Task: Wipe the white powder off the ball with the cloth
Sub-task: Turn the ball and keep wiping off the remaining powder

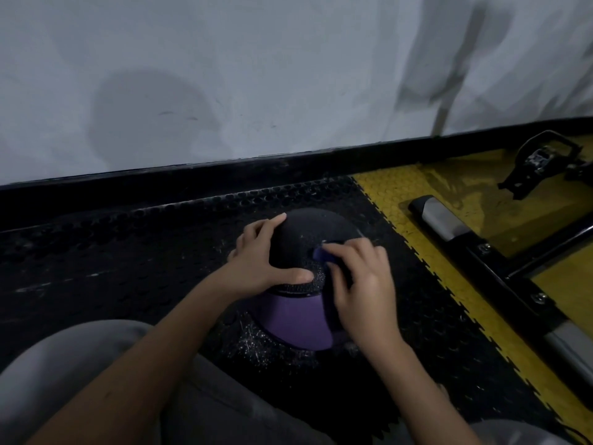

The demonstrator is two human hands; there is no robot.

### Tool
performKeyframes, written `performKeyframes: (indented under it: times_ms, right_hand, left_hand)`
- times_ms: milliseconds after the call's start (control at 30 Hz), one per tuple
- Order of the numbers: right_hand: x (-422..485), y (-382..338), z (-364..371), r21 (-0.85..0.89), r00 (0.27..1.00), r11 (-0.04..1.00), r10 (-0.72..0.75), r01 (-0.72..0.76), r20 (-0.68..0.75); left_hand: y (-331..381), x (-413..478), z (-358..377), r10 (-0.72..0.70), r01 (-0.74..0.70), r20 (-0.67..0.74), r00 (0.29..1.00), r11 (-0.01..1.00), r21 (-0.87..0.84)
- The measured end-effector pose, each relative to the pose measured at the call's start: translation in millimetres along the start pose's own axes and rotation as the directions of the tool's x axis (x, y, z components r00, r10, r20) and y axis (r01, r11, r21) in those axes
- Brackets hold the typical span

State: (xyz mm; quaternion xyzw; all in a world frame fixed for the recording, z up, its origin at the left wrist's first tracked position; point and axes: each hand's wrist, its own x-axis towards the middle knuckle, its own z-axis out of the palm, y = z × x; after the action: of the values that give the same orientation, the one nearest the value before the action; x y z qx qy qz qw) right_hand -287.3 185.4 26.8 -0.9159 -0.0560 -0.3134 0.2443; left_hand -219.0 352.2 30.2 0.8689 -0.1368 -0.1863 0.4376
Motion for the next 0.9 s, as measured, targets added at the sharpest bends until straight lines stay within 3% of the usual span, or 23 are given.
performKeyframes:
  times_ms: [100, 233, 300, 500, 733, 900]
  right_hand:
    - [2, -1, -3, 0.012, 0.996, 0.999, -0.053, 0.052, 0.067]
    - [18, 28, -12, 0.078, 0.981, 0.979, 0.186, -0.190, 0.051]
    - [19, 27, -13, 0.065, 0.971, 0.969, 0.236, -0.237, 0.033]
    - [0, -14, -2, -0.006, 0.992, 0.997, -0.070, 0.071, 0.104]
    - [31, 34, -16, -0.002, 0.972, 0.976, 0.215, -0.216, 0.098]
    - [14, -20, -8, -0.075, 0.980, 0.988, -0.121, 0.134, 0.157]
  left_hand:
    - [-1, -1, -5, 0.003, -0.003, 0.026, 1.000, 1.000, 0.017]
    - [2, -2, -1, 0.015, -0.015, 0.040, 0.999, 1.000, -0.007]
    - [5, -1, 4, 0.022, -0.022, 0.031, 0.999, 1.000, 0.006]
    - [8, -1, 7, 0.017, -0.016, -0.011, 1.000, 0.994, 0.105]
    - [13, -5, 9, 0.021, -0.012, -0.050, 0.999, 0.987, 0.159]
    - [13, -10, 18, 0.039, -0.015, -0.113, 0.993, 0.978, 0.210]
